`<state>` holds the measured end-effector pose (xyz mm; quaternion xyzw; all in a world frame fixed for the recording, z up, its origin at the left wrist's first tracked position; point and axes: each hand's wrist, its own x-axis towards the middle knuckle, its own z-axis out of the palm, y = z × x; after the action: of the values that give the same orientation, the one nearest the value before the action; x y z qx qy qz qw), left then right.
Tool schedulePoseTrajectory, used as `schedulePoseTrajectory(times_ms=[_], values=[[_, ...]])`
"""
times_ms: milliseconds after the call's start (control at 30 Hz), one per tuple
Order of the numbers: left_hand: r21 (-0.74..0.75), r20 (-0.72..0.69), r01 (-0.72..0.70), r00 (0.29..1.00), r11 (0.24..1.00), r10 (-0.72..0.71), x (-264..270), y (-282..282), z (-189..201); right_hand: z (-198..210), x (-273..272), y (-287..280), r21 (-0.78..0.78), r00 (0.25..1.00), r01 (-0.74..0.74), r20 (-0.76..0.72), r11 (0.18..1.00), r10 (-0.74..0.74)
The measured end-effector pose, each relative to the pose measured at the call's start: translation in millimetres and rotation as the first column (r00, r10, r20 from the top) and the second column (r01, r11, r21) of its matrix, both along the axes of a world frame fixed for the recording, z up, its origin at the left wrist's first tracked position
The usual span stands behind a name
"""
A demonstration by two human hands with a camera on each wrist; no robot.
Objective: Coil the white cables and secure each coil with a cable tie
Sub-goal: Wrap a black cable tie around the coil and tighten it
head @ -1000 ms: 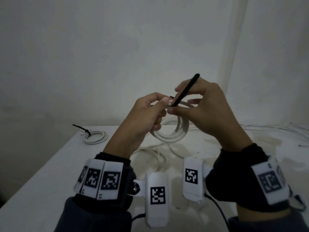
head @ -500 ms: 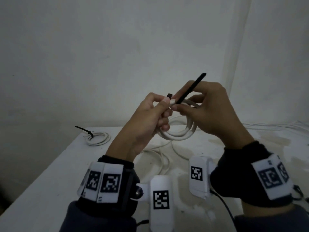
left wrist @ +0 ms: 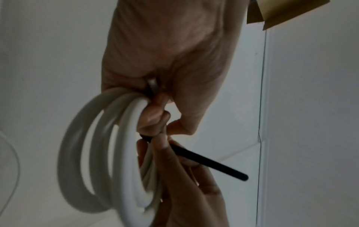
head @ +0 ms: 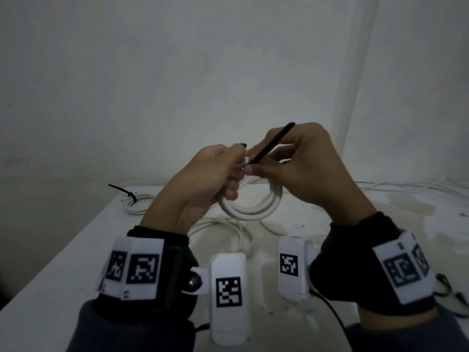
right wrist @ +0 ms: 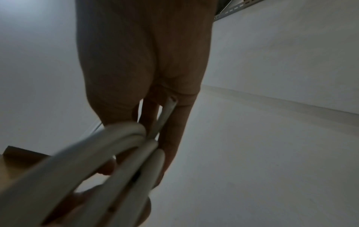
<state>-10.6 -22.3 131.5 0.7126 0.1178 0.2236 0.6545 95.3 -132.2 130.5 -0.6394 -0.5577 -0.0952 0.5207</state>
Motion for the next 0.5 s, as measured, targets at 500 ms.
schedulePoseTrajectory(times_ms=[500], values=[[0.097, -0.079, -0.172, 0.98, 0.98, 0.18, 10, -12, -8, 2, -2, -12, -0.136, 0.994, 0.015, -0.108, 0.991, -0.029]])
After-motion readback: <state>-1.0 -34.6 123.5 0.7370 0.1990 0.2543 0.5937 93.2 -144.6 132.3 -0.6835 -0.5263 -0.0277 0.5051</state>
